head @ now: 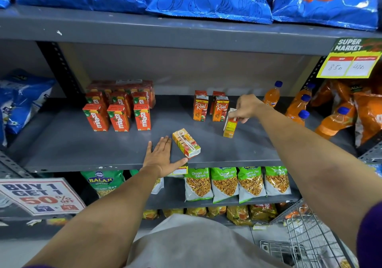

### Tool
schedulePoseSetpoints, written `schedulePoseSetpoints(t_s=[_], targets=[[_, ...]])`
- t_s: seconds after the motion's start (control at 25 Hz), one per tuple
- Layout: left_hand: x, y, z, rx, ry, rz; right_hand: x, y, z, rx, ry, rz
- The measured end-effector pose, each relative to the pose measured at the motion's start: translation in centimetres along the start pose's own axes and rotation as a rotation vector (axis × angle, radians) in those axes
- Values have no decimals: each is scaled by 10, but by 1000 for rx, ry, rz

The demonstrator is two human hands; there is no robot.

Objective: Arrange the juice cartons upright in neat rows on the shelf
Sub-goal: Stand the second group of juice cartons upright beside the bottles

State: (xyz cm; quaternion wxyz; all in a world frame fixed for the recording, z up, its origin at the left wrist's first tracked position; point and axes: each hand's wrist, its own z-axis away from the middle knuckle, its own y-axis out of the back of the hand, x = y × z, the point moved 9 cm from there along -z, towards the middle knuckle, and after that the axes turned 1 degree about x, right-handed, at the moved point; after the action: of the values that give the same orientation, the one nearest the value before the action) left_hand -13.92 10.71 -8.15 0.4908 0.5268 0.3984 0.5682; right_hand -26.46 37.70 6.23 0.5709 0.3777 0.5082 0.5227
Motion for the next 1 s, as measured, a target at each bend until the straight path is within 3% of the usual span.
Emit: schedulePoseSetpoints(t_s=[0.28,0.4,0.52,0.64,0.72,0.8,0.92,1.0], targets=[[-1,0,-1,2,-4,1,-2,4,2,230,-104,42],[-2,-1,-1,-5,-2,6,-3,3,6,253,-141,29],[0,0,-1,1,-9,9,-6,16,19,357,-191,148],[0,2,1,20,-12,5,-41,21,35,516,-105,259],[1,2,1,13,-13,14,-75,-6,36,452,27,229],[1,2,0,-11,-19,25,-103,-48,33,237,115,151],[0,2,0,-53,-37,22,-124,-100,36,-97,129,76],[0,1,1,-70,-44,11,-127,-112,41,-173,114,35]])
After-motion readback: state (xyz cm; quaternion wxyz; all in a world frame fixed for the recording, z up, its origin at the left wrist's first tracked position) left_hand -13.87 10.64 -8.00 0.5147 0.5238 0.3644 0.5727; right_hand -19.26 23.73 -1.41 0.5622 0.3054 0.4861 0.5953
